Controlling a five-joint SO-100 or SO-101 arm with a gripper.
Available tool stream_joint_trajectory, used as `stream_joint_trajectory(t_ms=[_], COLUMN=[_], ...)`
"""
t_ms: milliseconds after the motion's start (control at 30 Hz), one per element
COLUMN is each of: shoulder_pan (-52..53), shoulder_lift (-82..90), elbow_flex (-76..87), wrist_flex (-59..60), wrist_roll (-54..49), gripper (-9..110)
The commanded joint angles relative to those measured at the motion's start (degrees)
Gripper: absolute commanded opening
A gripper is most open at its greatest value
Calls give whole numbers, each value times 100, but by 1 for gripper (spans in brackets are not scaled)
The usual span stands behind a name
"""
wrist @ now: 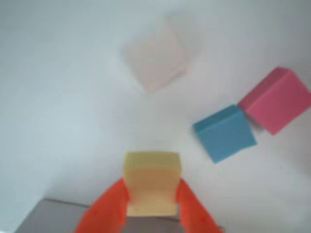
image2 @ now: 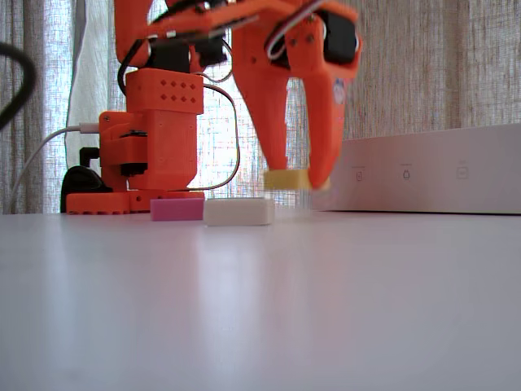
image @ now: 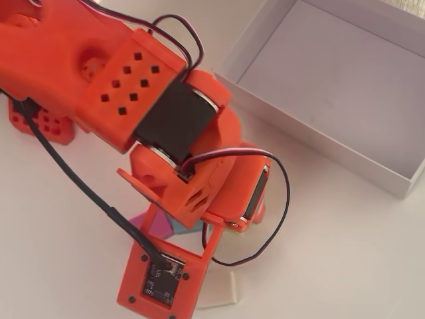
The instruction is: Grasp the yellow cuboid and put it in the bin.
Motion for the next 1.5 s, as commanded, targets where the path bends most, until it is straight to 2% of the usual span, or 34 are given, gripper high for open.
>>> stream_joint_trajectory(t_ms=[0,333,567,700,867,1067,1467], shoulder_pan=[79,-536,-1890,-2874,-3498,-3560,-3621], shoulder_lift=[510,993,1582,1775,1846,1837,1529], elbow_flex=[-1037,-3858,-3806,-3182,-1661,26,1020], wrist_flex=[598,1222,1107,993,299,-422,-976], wrist_roll=[-105,-281,-1072,-1731,-1951,-1934,-1925], gripper=[-8,-8,-8,-8,-8,-8,-8])
